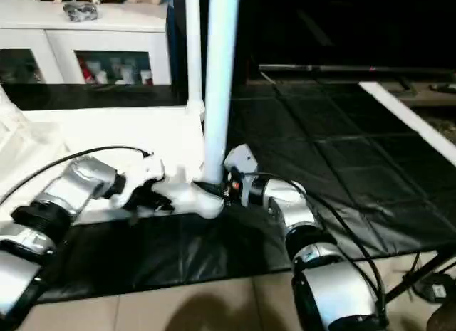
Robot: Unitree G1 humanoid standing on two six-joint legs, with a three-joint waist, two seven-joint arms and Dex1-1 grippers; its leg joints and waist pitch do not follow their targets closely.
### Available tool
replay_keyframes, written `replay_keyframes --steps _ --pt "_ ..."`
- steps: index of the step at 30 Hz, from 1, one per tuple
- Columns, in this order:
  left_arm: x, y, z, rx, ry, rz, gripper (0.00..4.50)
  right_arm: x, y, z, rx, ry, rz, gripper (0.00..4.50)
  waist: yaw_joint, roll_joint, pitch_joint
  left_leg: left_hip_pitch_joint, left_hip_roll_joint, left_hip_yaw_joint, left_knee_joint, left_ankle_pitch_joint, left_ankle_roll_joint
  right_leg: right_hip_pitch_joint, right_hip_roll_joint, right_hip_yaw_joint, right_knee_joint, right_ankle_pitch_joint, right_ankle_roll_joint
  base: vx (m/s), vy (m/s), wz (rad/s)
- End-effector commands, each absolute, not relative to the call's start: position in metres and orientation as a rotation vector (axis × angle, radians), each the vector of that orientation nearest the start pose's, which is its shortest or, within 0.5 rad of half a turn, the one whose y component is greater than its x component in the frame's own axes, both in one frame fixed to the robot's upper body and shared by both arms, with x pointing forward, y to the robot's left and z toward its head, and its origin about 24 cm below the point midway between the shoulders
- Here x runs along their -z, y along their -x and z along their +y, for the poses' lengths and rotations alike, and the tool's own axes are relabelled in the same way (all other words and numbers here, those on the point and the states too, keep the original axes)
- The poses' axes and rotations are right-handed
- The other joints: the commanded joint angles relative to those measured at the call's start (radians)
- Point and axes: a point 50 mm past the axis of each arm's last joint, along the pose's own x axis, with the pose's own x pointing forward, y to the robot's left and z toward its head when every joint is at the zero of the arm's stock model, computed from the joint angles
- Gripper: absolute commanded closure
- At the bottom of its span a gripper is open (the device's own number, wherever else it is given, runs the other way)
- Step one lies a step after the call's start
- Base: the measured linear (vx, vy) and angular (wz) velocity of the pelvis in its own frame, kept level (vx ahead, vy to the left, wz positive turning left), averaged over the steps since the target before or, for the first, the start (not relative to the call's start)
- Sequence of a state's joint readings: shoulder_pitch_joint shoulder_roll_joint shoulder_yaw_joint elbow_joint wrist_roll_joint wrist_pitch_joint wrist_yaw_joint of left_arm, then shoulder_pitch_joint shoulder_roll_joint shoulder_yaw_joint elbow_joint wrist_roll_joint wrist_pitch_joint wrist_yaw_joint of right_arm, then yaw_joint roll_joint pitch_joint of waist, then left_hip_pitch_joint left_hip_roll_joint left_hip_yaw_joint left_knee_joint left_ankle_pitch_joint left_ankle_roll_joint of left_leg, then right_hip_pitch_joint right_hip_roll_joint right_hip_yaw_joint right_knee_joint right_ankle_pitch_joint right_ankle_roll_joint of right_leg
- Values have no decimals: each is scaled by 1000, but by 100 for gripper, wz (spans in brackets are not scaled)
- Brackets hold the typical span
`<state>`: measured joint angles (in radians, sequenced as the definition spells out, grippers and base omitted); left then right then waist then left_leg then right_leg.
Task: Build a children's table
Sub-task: Rotate leg to tighten
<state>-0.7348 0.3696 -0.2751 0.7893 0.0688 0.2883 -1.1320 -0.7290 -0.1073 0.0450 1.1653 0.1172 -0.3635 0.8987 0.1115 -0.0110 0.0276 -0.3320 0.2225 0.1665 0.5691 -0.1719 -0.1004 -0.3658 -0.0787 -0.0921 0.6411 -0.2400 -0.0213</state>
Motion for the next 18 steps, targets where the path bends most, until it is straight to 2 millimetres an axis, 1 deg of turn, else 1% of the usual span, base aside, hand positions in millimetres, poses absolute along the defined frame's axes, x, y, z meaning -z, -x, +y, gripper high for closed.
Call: replay_keyframes --steps 1,2,3,4,5,6,7,8,9,10,11,12,13,14,15,17,18 --pt "-82 -350 149 1006 -222 498 450 13 -317 -113 -925 11 374 259 -5 3 -30 -1 17 -12 -80 -408 0 17 -74 55 -120 -412 -160 0 0 0" --pt "-82 -350 149 1006 -222 498 450 13 -317 -113 -925 11 374 259 -5 7 -31 -6 20 -15 -83 -393 -2 24 -75 55 -113 -381 -165 0 0 0" --pt "-77 -342 139 982 -191 506 450 -2 -329 -101 -871 -1 334 259 -8 0 -32 -9 24 -13 -87 -367 3 26 -72 56 -107 -324 -174 0 0 0" --pt "-76 -338 133 988 -179 509 450 -6 -333 -94 -835 -14 331 259 -13 6 -33 -7 23 -12 -87 -366 2 22 -72 55 -106 -316 -179 0 0 0" --pt "-76 -338 133 988 -179 509 450 -6 -333 -94 -835 -14 331 259 -16 7 -34 -5 19 -9 -83 -362 5 19 -72 57 -110 -312 -182 0 0 0" --pt "-75 -328 116 1022 -180 518 450 -9 -342 -84 -732 -39 351 259 -20 4 -38 -8 22 -10 -82 -319 -3 23 -76 60 -101 -250 -201 0 0 0" --pt "-75 -326 111 1033 -183 519 450 -11 -344 -81 -704 -48 356 259 -25 2 -37 -17 17 -8 -82 -303 2 27 -70 58 -101 -235 -198 0 0 0" --pt "-76 -323 104 1047 -189 519 450 -14 -348 -77 -666 -61 365 259 -25 -3 -43 -14 15 -3 -76 -265 8 24 -69 58 -99 -201 -195 0 0 0" --pt "-78 -322 99 1042 -193 517 450 -16 -351 -73 -629 -75 375 259 -26 -7 -47 -21 14 -1 -71 -192 18 29 -67 58 -90 -120 -202 0 0 0" --pt "-78 -322 98 1040 -194 517 450 -16 -351 -73 -628 -76 375 259 -25 -5 -51 -22 12 1 -67 -154 25 29 -65 58 -86 -65 -207 52 -25 0" --pt "-79 -328 98 1003 -206 511 450 -16 -351 -71 -629 -87 380 259 -26 -6 -52 -28 9 4 -60 -89 41 31 -60 57 -77 42 -219 62 -23 1" --pt "-79 -330 100 980 -225 512 450 -16 -350 -70 -637 -88 381 259 -23 -8 -52 -25 9 6 -57 -59 56 32 -58 55 -73 112 -230 62 -23 1" --pt "-79 -330 100 980 -225 512 450 -16 -350 -70 -637 -88 381 259 -22 -8 -52 -28 8 5 -58 -48 60 35 -58 55 -70 134 -233 57 -10 0" --pt "-78 -332 103 942 -253 515 450 -15 -348 -68 -654 -87 383 259 -20 -8 -49 -27 8 6 -57 -49 69 35 -57 54 -71 151 -233 0 0 0" --pt "-79 -333 104 927 -261 516 450 -14 -347 -67 -662 -86 385 259 -20 -8 -48 -23 10 7 -58 -66 71 33 -59 54 -73 134 -234 0 0 0" --pt "-78 -334 107 910 -278 520 450 -13 -344 -65 -693 -84 384 259 -19 -8 -45 -21 11 8 -62 -94 66 33 -61 54 -78 93 -229 0 0 0" --pt "-78 -334 109 898 -284 524 450 -13 -343 -64 -711 -105 380 259 -19 -3 -42 -19 13 8 -65 -133 48 32 -62 55 -84 32 -221 0 0 0"
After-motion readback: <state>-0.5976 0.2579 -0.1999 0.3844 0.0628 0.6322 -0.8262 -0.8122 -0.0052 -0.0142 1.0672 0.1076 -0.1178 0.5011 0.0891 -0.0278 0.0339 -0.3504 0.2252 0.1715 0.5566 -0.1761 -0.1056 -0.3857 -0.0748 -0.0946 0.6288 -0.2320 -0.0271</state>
